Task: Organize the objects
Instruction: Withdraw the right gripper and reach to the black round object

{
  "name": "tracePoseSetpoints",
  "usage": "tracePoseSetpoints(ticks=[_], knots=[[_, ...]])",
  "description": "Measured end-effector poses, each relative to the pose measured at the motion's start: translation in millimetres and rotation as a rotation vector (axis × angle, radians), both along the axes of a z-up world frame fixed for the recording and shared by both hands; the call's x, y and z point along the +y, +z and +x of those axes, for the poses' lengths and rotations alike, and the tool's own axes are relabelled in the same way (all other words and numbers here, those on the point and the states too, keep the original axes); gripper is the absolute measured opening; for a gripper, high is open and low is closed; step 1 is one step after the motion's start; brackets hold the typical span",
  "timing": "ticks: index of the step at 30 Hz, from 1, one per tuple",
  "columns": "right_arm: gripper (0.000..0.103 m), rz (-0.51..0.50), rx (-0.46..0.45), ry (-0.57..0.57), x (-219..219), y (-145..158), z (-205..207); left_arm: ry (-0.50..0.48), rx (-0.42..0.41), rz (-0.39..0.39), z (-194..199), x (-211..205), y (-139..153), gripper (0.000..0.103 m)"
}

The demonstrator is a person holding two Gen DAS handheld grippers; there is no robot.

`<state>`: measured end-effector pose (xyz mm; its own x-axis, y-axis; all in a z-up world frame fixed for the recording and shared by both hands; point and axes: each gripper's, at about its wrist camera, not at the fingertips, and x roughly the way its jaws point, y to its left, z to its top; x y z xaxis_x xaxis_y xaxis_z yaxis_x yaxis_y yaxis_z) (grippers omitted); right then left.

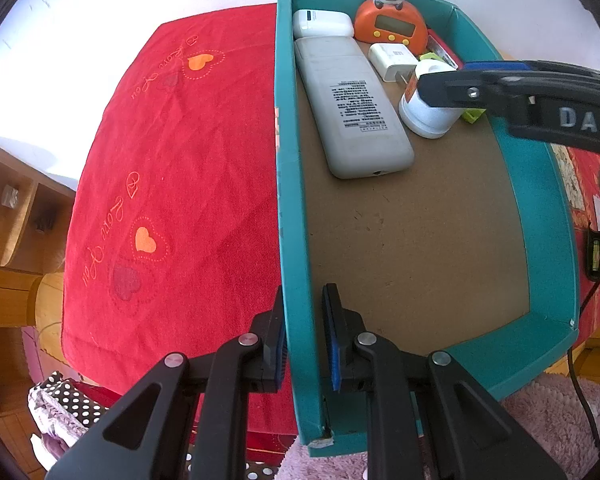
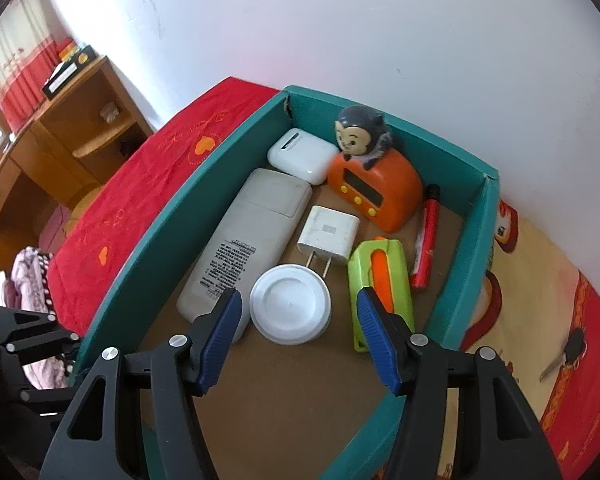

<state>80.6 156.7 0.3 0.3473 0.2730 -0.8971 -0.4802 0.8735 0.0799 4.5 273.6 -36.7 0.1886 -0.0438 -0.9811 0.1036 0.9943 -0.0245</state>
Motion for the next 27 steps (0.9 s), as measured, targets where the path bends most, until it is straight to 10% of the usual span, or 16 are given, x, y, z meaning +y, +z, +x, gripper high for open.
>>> tracePoseSetpoints(ticks=[27], knots=[[0.061, 0.068, 0.069, -0.368, -158, 32, -73, -0.005, -0.003, -0.002, -3, 4, 0, 0.015]])
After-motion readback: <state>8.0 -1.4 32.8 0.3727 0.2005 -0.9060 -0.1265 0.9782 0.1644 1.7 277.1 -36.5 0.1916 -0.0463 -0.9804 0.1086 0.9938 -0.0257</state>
